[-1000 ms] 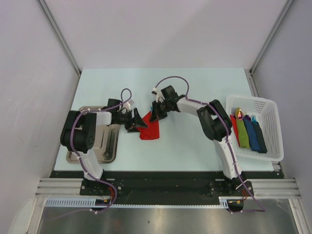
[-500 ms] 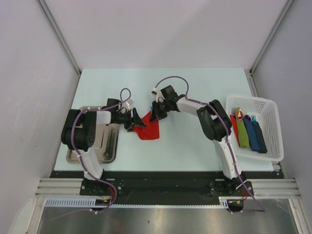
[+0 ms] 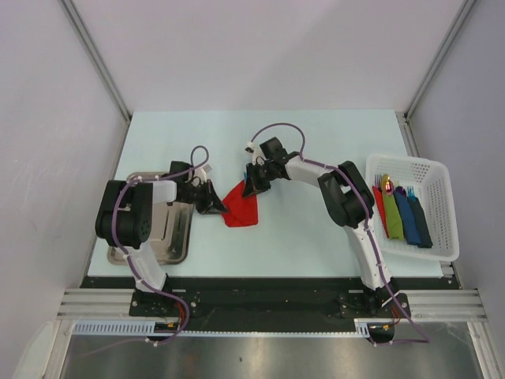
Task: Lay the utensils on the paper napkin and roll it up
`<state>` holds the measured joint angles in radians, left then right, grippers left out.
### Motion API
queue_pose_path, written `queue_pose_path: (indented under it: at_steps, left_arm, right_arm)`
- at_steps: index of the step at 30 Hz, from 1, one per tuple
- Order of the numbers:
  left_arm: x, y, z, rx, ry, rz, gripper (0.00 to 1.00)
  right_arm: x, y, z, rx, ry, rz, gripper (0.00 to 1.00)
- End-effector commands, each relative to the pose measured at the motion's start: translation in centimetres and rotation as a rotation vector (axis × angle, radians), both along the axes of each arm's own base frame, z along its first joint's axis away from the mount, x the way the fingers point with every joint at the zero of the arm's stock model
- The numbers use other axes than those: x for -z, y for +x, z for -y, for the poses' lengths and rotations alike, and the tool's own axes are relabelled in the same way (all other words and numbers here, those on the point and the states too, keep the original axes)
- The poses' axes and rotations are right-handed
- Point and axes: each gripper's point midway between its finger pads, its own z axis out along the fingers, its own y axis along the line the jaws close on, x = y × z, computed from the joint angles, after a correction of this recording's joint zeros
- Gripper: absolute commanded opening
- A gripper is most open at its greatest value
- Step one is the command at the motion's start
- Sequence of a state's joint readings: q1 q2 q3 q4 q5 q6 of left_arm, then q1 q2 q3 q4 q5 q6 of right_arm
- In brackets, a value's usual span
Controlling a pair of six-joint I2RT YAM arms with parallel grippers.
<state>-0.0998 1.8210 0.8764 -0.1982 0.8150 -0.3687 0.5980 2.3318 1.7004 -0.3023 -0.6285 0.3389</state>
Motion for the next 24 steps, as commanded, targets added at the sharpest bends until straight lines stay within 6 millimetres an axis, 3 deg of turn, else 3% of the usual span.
queue_pose_path:
  at_steps: [1, 4, 12, 18, 24]
  left_arm:
    - [-3.7, 0.7, 2.6, 0.068, -0.063, 0.097, 0.01]
    - [-4.4, 0.5, 4.8, 0.119, -0.086, 0.112, 0.03]
    - [-4.4, 1.0, 8.2, 0.130, -0.129, 0.079, 0.03]
    - [-2.5, 1.1, 8.4, 0.114, -0.105, 0.028, 0.08]
    - [0.8, -0.1, 7.5, 0.131, 0.012, -0.018, 0.08]
  right_arm:
    - [6.2, -0.1, 2.4, 0.038, -0.176, -0.019, 0.09]
    - [6.3, -0.1, 2.2, 0.038, -0.175, -0.021, 0.09]
    - [6.1, 0.1, 2.2, 0.035, -0.171, -0.010, 0.08]
    - [6.0, 0.1, 2.2, 0.037, -0.170, -0.008, 0.08]
    - [5.9, 0.5, 2.4, 0.044, -0.163, -0.009, 0.08]
